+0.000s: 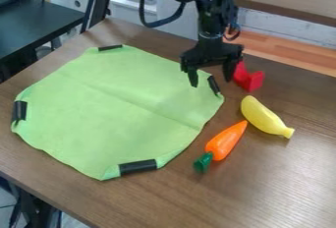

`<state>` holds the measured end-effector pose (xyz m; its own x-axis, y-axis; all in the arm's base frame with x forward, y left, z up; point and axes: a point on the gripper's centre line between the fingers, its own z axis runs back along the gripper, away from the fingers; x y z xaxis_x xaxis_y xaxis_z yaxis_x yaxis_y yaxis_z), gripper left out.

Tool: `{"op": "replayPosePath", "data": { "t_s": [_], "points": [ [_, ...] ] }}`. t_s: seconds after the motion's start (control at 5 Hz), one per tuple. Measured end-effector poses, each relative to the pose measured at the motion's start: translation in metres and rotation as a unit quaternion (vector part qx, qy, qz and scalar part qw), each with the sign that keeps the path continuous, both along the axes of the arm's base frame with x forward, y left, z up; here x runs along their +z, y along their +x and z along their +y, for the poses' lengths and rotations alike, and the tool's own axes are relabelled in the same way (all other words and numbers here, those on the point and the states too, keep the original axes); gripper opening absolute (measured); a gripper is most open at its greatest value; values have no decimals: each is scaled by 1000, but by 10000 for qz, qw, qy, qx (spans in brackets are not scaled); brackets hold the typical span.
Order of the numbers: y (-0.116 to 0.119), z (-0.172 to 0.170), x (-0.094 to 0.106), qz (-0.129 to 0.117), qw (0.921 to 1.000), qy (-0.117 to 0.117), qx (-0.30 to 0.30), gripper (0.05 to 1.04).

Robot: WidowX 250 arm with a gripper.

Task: Fold the cloth from bottom right to top left

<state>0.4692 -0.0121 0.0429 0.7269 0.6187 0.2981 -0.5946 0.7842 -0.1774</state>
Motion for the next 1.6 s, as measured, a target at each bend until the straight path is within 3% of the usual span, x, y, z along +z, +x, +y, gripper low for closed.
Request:
{"op": "replayPosePath", "data": {
  "t_s": [0.4,0.8,1.0,1.2,1.6],
  "points": [
    [2,0,-17,94,9999,126,44,967],
    [5,-4,-22,68,9996,260,56,393],
    [5,-4,-22,55,9997,226,90,163],
    [4,-4,-21,97,9999,61,58,64],
    [-12,22,22,-72,9992,-399,35,51]
  ]
}}
